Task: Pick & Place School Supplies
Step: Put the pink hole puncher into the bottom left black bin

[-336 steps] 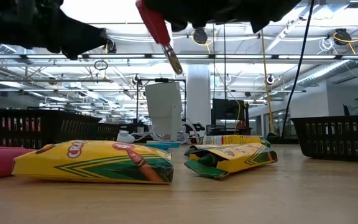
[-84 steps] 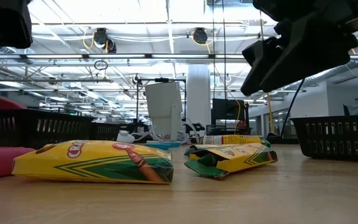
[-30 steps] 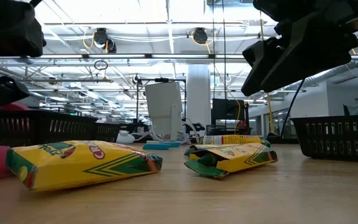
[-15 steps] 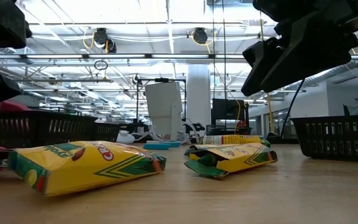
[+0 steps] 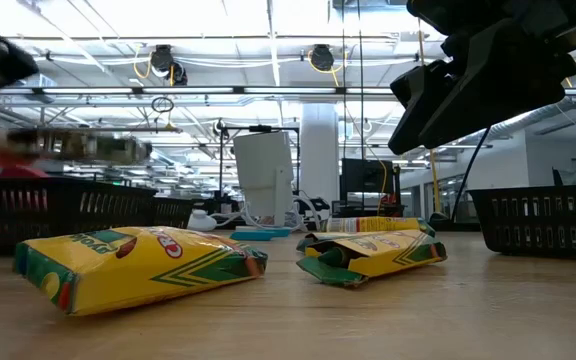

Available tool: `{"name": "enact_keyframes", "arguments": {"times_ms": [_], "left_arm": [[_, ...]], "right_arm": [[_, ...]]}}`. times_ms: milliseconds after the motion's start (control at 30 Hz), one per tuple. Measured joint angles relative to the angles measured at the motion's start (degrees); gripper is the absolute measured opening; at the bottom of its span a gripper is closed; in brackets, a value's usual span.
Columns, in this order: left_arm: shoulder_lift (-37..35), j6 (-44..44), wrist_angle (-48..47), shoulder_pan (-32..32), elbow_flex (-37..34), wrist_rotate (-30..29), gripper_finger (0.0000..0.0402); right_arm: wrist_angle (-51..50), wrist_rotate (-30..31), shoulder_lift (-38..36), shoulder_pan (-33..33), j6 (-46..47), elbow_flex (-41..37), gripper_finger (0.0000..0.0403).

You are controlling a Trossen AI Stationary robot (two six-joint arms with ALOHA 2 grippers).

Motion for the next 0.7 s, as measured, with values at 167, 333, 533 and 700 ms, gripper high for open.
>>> {"name": "enact_keyframes", "arguments": {"times_ms": [167, 333, 533, 700], "left_arm": [[-1.18, -4.87, -15.21, -0.67, 1.32, -1.22, 0.0035], [-2.36, -7.8, -23.52, -0.53, 1.34, -1.78, 0.0035], [-7.0, -8.05, -25.6, -0.51, 1.34, -4.31, 0.0035], [-8.03, -8.06, -29.88, -0.09, 1.21, -4.73, 0.0035]], "right_arm": [[0.01, 0.0, 0.0, 0.0, 0.0, 0.0, 0.016], [0.0, -0.1, 0.0, 0.0, 0.0, 0.0, 0.016], [0.0, -0.2, 0.0, 0.0, 0.0, 0.0, 0.016], [0.0, -0.2, 0.0, -0.02, 0.0, 0.0, 0.016]]}}
